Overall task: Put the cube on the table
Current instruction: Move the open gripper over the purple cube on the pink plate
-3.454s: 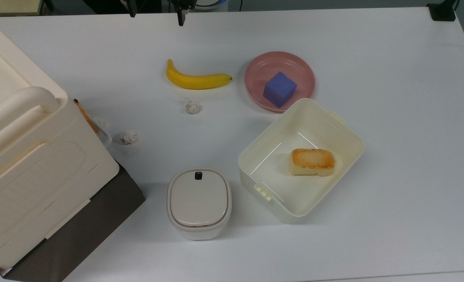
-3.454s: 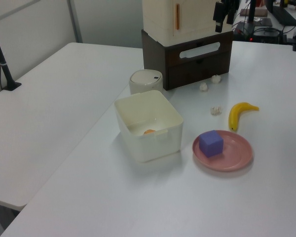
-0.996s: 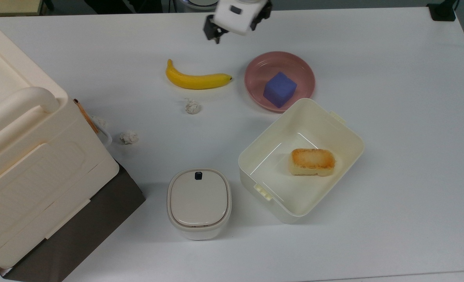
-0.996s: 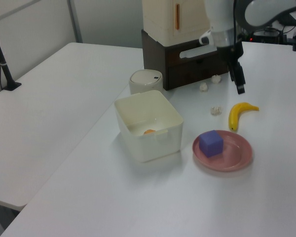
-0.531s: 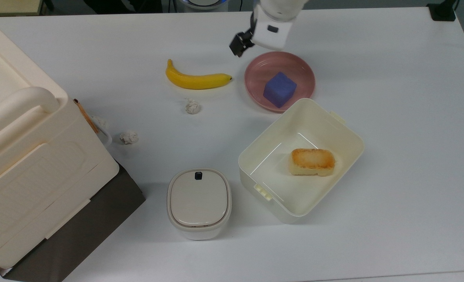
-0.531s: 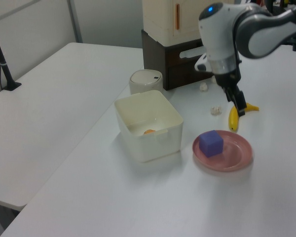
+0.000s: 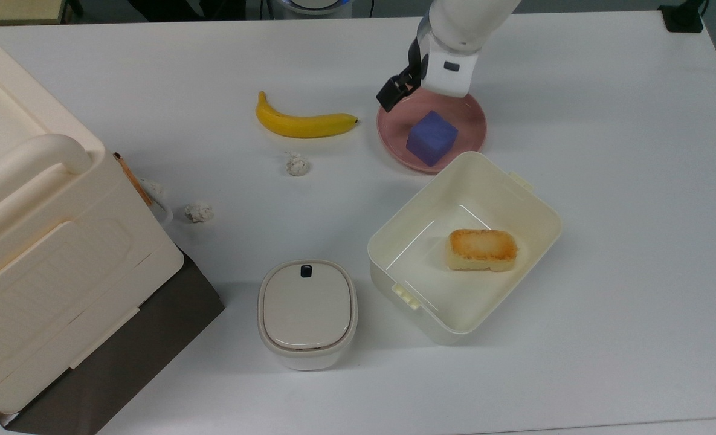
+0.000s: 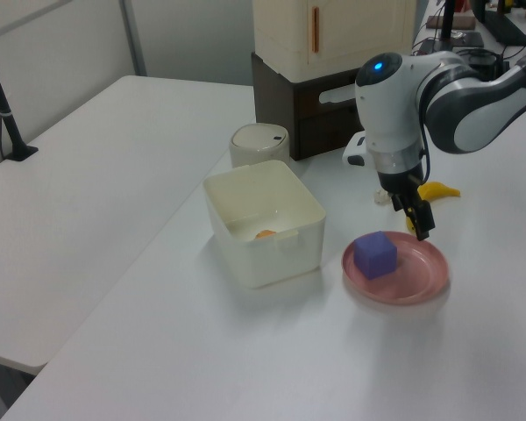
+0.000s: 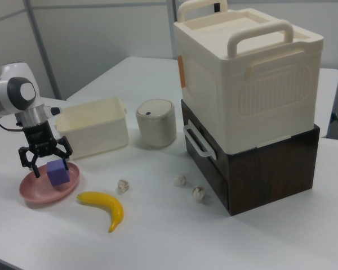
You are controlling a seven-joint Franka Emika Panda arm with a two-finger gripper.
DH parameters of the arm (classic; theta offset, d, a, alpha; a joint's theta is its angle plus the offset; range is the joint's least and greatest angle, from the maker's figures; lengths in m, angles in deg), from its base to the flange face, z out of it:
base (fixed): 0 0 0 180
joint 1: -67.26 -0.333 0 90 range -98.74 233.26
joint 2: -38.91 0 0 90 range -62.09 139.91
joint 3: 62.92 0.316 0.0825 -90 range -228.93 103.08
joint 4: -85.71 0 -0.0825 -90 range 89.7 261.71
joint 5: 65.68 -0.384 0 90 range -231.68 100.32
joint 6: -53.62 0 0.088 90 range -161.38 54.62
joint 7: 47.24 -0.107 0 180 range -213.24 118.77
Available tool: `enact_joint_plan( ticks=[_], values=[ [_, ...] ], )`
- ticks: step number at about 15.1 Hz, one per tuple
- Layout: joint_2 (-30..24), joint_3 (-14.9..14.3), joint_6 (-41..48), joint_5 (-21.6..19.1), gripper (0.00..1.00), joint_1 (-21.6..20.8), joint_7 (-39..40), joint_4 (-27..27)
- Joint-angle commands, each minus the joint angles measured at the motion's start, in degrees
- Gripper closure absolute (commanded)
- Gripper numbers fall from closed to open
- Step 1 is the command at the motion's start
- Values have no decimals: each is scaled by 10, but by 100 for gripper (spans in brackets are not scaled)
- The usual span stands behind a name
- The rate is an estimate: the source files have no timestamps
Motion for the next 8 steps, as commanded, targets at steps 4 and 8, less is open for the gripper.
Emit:
enact_joint_plan(
  ticks=[4,8],
  values=[
    [57,-1,-64,67,0,-11,-100,-12],
    [73,1,-64,67,0,-18,-112,-21]
  ],
)
